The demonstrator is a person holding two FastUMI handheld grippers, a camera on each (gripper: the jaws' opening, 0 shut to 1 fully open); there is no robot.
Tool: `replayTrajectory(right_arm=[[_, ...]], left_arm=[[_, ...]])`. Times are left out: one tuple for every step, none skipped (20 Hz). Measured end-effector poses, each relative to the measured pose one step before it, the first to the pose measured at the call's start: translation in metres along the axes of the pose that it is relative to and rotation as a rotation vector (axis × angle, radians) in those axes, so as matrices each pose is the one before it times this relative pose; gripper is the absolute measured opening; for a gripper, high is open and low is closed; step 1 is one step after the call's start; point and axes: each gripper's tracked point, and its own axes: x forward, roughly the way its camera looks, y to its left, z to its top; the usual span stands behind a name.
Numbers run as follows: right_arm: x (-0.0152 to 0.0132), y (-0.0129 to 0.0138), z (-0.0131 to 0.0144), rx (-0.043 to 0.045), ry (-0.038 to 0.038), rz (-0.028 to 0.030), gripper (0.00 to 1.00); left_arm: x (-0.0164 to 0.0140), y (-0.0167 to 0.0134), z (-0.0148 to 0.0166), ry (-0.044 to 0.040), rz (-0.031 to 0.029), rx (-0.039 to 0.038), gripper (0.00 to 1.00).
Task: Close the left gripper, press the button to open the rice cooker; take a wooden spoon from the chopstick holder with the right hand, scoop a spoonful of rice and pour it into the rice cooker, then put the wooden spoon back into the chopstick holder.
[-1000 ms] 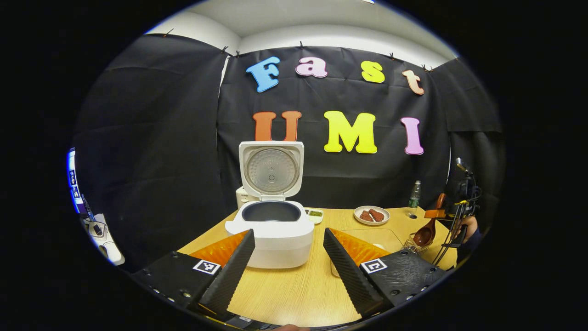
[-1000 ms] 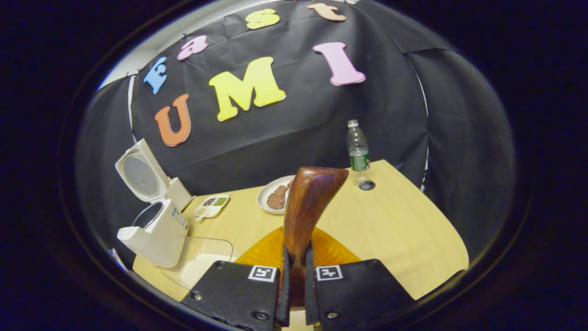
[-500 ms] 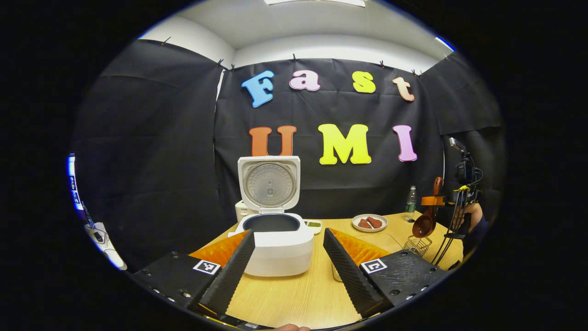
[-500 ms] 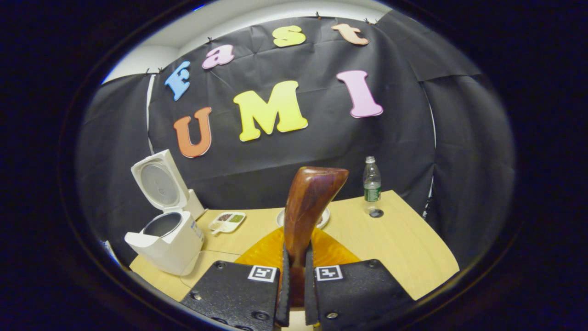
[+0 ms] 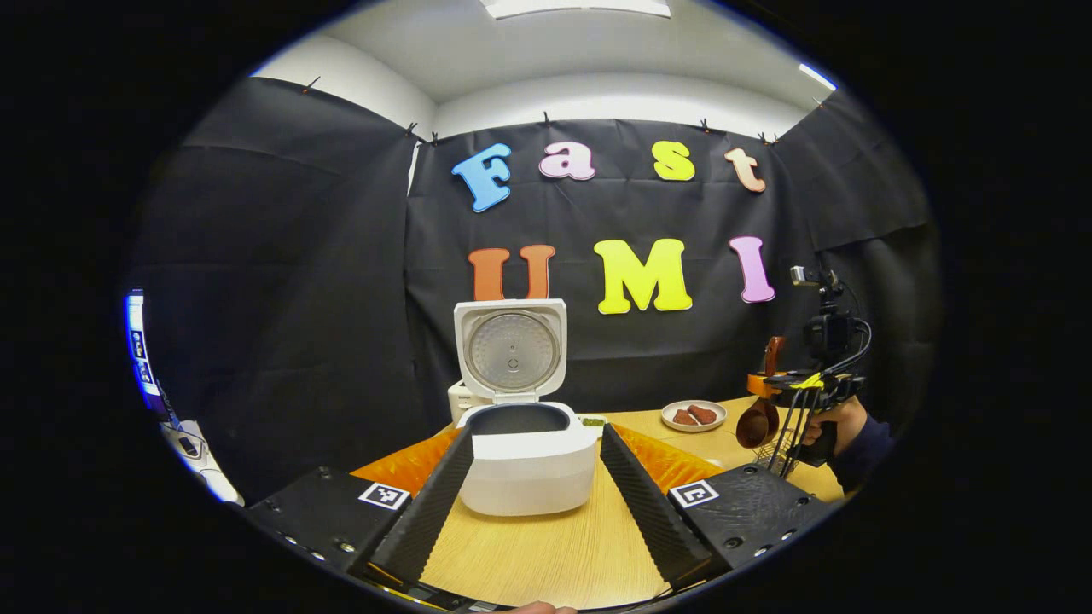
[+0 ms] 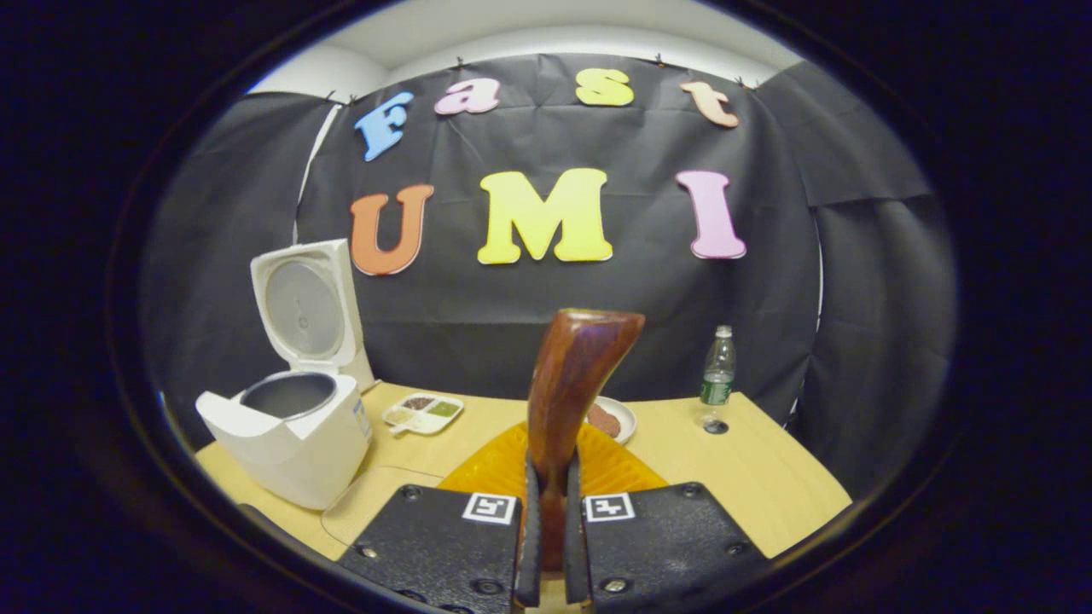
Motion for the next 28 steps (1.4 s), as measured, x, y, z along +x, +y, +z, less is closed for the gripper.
replayTrajectory(right_arm=[[-0.00104, 0.01415, -0.00353, -0.00718, -0.00946, 0.01456, 0.16], [-0.00057, 0.01305, -0.00278, -0.00849, 0.00983, 0.02015, 0.16], [0.00197, 0.00465, -0.00453, -0.0064, 0.00871, 0.00987, 0.16], [0.00187, 0.00579, -0.00564, -0.0078, 0.00959, 0.00389, 0.16], [0.00363, 0.00524, -0.00657, -0.00625, 0.01031, 0.00372, 0.16], [0.0032, 0.00609, -0.00867, -0.00648, 0.01565, 0.00704, 0.16], [0.00397, 0.00458, -0.00875, -0.00285, 0.01461, 0.00477, 0.16], [0.00321, 0.00224, -0.00772, -0.00568, 0.01243, -0.00266, 0.16], [0.00354, 0.00163, -0.00737, -0.00839, 0.00774, -0.00298, 0.16], [0.00274, 0.00121, -0.00573, -0.01285, 0.0033, -0.0065, 0.16], [0.00371, -0.00013, -0.00657, -0.01742, 0.00212, -0.01338, 0.16], [0.00347, -0.00257, -0.00709, -0.02445, 0.00456, -0.02445, 0.16], [0.00417, -0.00339, -0.01007, -0.02576, 0.01501, -0.03136, 0.16], [0.0036, -0.00176, -0.01422, -0.01488, 0.03981, -0.02593, 0.16], [0.00001, 0.00551, -0.00934, 0.00995, 0.03177, 0.00548, 0.16], [-0.00255, 0.00781, -0.00171, 0.02317, 0.0178, 0.01478, 0.16], [-0.00246, 0.00848, -0.00409, 0.02584, 0.02476, 0.01987, 0.16], [-0.0033, 0.01348, -0.00338, 0.03681, 0.02553, 0.04387, 0.16], [-0.00115, 0.01506, -0.00232, 0.03788, 0.02408, 0.05149, 0.16], [-0.00066, 0.00979, -0.00072, 0.03077, 0.00845, 0.03141, 0.16], [0.00015, 0.00355, 0.00067, 0.02212, 0.00697, 0.01478, 0.16], [0.00068, 0.00203, 0.00055, 0.01841, 0.00382, 0.00656, 0.16], [0.00149, 0.00284, 0.00004, 0.01772, 0.00317, 0.0091, 0.16], [0.00132, 0.00382, 0.00046, 0.02466, 0.00465, 0.01881, 0.16], [0.00219, 0.0024, -0.00008, 0.02493, 0.00701, 0.01575, 0.16], [0.00321, 0.00172, 0.00086, 0.02348, 0.01296, 0.01564, 0.16], [0.00315, 0.00085, -0.00005, 0.02384, 0.01839, 0.01307, 0.16], [0.00213, 0.003, 0.00026, 0.03118, 0.01885, 0.0274, 0.16]], left_arm=[[0.00074, 0.00199, -0.00159, 0.004, 0.00201, -0.00352, 0.95], [-0.00059, 0.00166, -0.00103, 0.00066, 0.00127, -0.00335, 0.95], [-0.00016, 0.00211, -0.00022, -0.00184, 0.00232, -0.00279, 0.95], [0.00075, 0.00235, -0.00115, 0.00088, 0.003, -0.00217, 0.95], [-0.00047, 0.00204, -0.0009, 0.00023, 0.00413, -0.00177, 0.95], [0.00018, 0.00228, -0.00175, 0.00096, 0.00348, 0.00148, 0.95], [0.00096, 0.00106, -0.00268, 0.00285, 0.00267, 0.00055, 0.95], [0.0002, 0.00058, -0.00219, 0.00528, -0.00074, -0.00173, 0.95], [0.00047, 0.00018, -0.00226, 0.00445, -0.00111, -0.00217, 0.95], [0.00075, 0.00105, -0.00158, 0.00184, 0.00027, -0.0022, 0.95], [-0.00059, 0.0018, -0.00125, 0.00333, 0.00155, -0.00291, 0.95], [0.00075, 0.00121, -0.00143, 0.00185, 0.00071, -0.00358, 0.95], [0.00072, 0.00042, -0.00126, 0.00197, -0.00105, -0.00449, 0.95], [-0.00014, 0.00039, -0.00128, 0.00352, -0.00178, -0.00484, 0.95], [0.00049, 0.00075, -0.0014, 0.00192, -0.00004, -0.00289, 0.95], [0.00042, 0.00067, -0.0008, 0.00183, -0.00033, -0.00158, 0.95], [0.00119, -0.00018, -0.00136, 0.00308, -0.00058, -0.00087, 0.96], [0.00037, 0.00019, -0.00042, 0.00083, -0.00064, 0.0008, 0.95], [0.00014, 0.00108, 0.00073, 0.00017, 0.0016, 0.00056, 0.95], [-0.00068, 0.00091, 0.00013, 0.00026, 0.00059, -0.00103, 0.95], [0.00001, -0.00025, -0.00021, 0.00086, -0.00121, -0.00139, 0.96], [-0.00045, 0.00104, 0.0007, 0.00008, 0.00092, -0.0012, 0.95], [-0.00002, 0.00021, -0.00085, 0.00085, -0.00004, 0.00114, 0.95], [-0.00044, 0.00055, -0.00036, -0.00015, 0.00126, 0.00248, 0.95], [0.00058, 0.00095, -0.00021, 0.00128, 0.00077, 0.00318, 0.95], [0.00112, -0.00005, -0.00026, 0.00297, -0.00245, 0.00661, 0.95], [0.00132, 0.00049, -0.00083, 0.00327, 0.00393, 0.00844, 0.95], [0.00124, 0.00194, -0.00071, 0.00281, 0.00756, 0.0059, 0.95]])
